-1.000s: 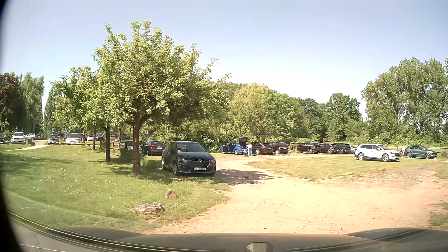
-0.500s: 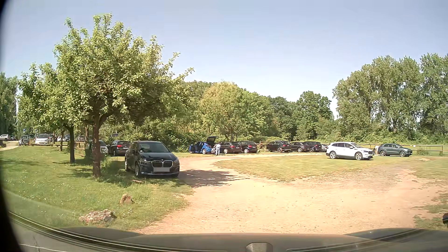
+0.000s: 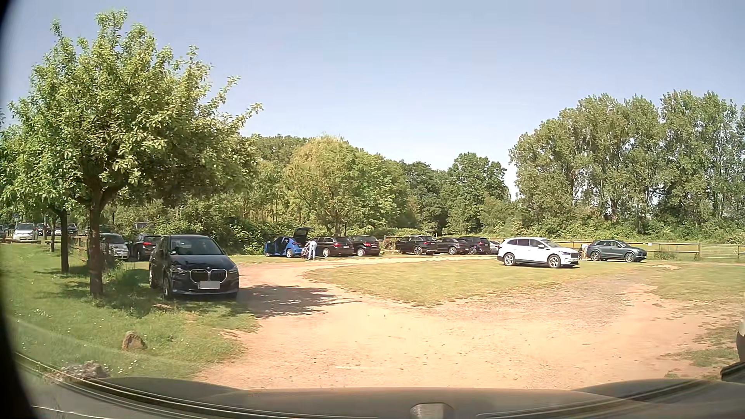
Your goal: Follow the waypoints while adhering to traffic rules and regulations
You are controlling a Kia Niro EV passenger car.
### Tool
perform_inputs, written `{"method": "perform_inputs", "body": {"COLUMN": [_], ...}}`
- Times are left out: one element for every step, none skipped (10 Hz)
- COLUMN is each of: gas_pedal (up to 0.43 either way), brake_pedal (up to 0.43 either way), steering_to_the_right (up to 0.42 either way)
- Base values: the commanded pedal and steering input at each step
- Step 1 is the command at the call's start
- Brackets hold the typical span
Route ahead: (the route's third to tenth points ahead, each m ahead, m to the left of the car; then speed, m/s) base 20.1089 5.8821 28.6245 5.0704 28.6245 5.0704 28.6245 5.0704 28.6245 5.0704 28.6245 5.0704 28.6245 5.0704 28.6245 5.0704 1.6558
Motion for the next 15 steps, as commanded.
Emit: {"method": "perform_inputs", "body": {"gas_pedal": [0.000, 0.000, 0.000, 0.000, 0.000, 0.000, 0.000, 0.000, 0.000, 0.000, 0.000, 0.000, 0.000, 0.000, 0.000], "brake_pedal": [0.030, 0.030, 0.030, 0.030, 0.030, 0.030, 0.030, 0.030, 0.030, 0.030, 0.030, 0.030, 0.030, 0.030, 0.030], "steering_to_the_right": [0.423, 0.387, 0.348, 0.312, 0.261, 0.214, 0.178, 0.147, 0.129, 0.120, 0.108, 0.097, 0.088, 0.083, 0.079]}}
